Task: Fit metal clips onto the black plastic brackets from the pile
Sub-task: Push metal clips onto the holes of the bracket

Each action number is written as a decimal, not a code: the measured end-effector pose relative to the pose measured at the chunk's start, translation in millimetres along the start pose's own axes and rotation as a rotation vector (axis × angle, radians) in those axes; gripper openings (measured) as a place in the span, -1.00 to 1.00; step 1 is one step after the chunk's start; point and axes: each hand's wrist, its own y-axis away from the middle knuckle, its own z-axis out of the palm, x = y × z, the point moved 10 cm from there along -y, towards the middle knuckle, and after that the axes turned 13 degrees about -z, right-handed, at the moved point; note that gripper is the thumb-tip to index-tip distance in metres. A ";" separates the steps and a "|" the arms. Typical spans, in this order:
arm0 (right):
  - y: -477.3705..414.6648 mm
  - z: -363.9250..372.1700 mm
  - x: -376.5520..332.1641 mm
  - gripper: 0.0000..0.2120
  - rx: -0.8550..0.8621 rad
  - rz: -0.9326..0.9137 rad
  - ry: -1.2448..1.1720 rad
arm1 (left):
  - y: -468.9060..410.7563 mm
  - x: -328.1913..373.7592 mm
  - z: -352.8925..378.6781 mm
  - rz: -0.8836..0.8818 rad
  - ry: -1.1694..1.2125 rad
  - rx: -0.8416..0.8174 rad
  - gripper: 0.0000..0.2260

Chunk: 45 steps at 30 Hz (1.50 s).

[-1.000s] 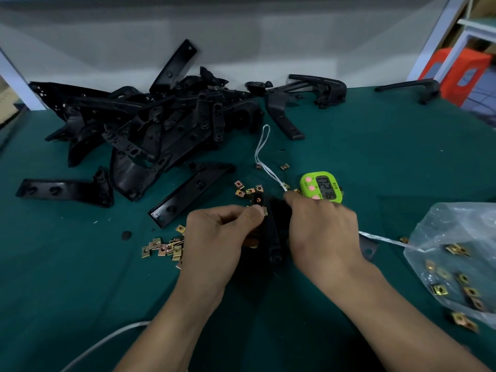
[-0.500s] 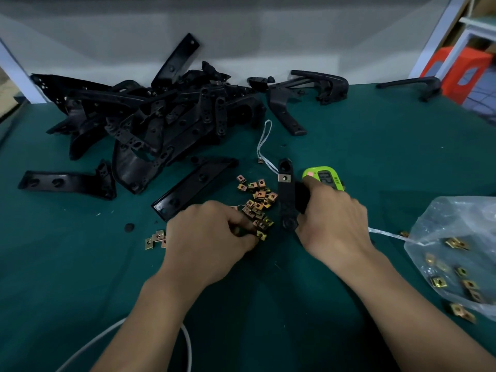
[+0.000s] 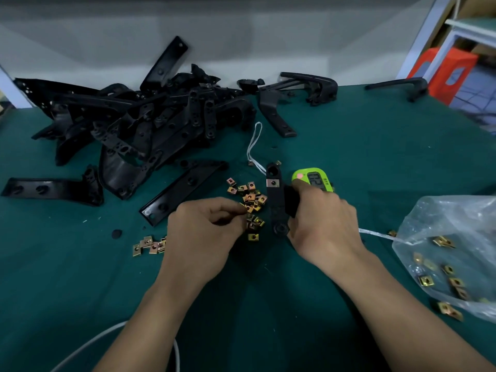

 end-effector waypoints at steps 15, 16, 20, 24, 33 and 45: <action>0.2 -0.6 -5.9 -0.68 -0.038 -0.007 -0.003 | 4.4 7.8 17.4 0.014 0.403 -0.225 -0.78; 0.3 -0.6 -6.2 -0.69 -0.036 -0.006 -0.005 | 4.7 8.1 18.4 0.008 0.425 -0.242 -0.82; 0.5 -1.7 -8.2 -0.67 -0.030 -0.018 -0.003 | 5.9 9.2 21.0 -0.001 0.468 -0.295 -0.88; 0.1 -2.5 -9.4 -0.62 -0.044 -0.027 0.000 | 6.1 8.2 24.9 -0.004 0.418 -0.340 -0.84; -0.4 -10.0 -9.1 -0.63 0.002 -0.039 0.045 | 8.1 2.7 33.5 -0.073 0.439 -0.428 -0.78; -1.0 -4.3 -5.3 -0.61 -0.023 -0.013 0.008 | 6.1 0.6 32.4 -0.112 0.445 -0.419 -0.77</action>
